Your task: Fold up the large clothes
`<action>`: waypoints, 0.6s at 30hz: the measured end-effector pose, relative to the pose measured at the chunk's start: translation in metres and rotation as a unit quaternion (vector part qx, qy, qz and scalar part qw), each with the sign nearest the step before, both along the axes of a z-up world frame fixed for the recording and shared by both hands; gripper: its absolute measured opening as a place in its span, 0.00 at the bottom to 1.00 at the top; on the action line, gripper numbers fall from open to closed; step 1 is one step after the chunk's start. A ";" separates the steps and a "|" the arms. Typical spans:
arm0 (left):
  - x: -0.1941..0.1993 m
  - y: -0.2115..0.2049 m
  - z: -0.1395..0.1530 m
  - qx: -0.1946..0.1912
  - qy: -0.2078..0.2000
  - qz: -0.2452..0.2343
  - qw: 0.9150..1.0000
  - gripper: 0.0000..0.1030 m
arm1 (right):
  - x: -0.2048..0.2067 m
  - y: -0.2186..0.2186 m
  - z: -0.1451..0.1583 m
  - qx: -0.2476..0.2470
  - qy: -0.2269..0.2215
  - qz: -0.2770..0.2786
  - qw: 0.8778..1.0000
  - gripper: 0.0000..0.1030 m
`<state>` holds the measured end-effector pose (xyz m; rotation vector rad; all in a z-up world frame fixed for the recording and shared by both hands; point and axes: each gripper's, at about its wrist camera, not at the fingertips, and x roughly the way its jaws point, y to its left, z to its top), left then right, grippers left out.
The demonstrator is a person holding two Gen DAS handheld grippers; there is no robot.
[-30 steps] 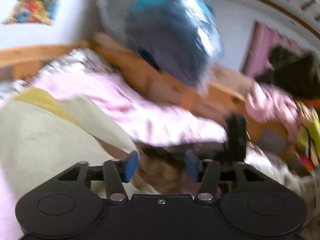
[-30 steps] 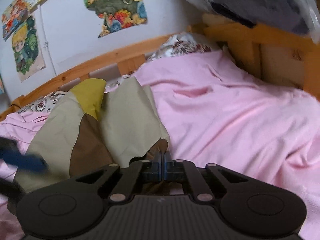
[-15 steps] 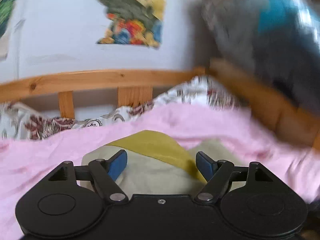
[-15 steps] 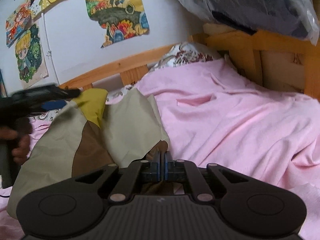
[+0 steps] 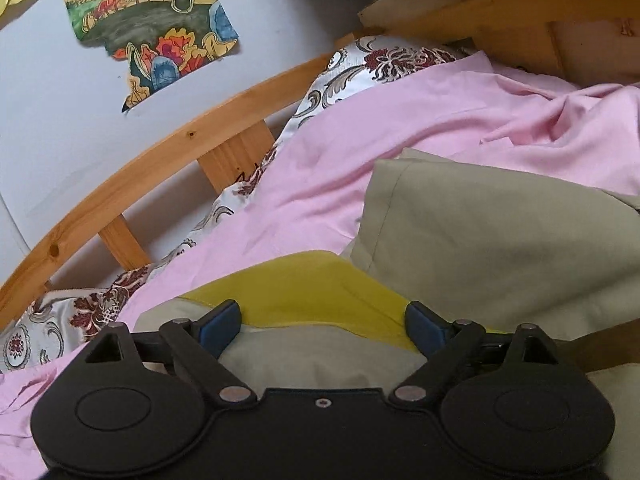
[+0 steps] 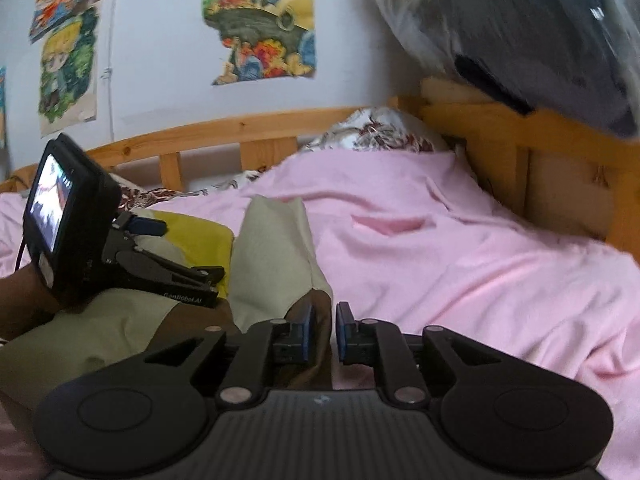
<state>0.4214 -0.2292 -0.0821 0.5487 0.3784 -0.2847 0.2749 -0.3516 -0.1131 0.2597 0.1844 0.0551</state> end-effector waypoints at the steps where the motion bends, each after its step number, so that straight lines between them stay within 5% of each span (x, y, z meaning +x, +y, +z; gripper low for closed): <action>1: 0.000 0.003 0.005 -0.005 0.000 0.000 1.000 0.87 | 0.000 -0.001 0.000 0.004 0.001 -0.002 1.000 0.22; 5: -0.014 0.024 0.038 -0.062 -0.019 0.032 0.997 0.86 | -0.008 -0.002 0.003 0.000 -0.013 -0.012 1.000 0.33; 7: -0.026 0.044 0.054 -0.120 -0.001 0.064 0.991 0.88 | -0.016 0.000 0.008 -0.007 -0.031 -0.013 0.999 0.49; 11: -0.068 0.089 0.064 -0.235 0.015 0.134 0.963 0.94 | -0.030 0.012 0.023 -0.020 -0.075 -0.004 0.997 0.59; 18: -0.124 0.130 0.036 -0.326 0.068 0.142 0.932 0.97 | -0.034 0.052 0.030 -0.046 -0.078 0.062 0.994 0.65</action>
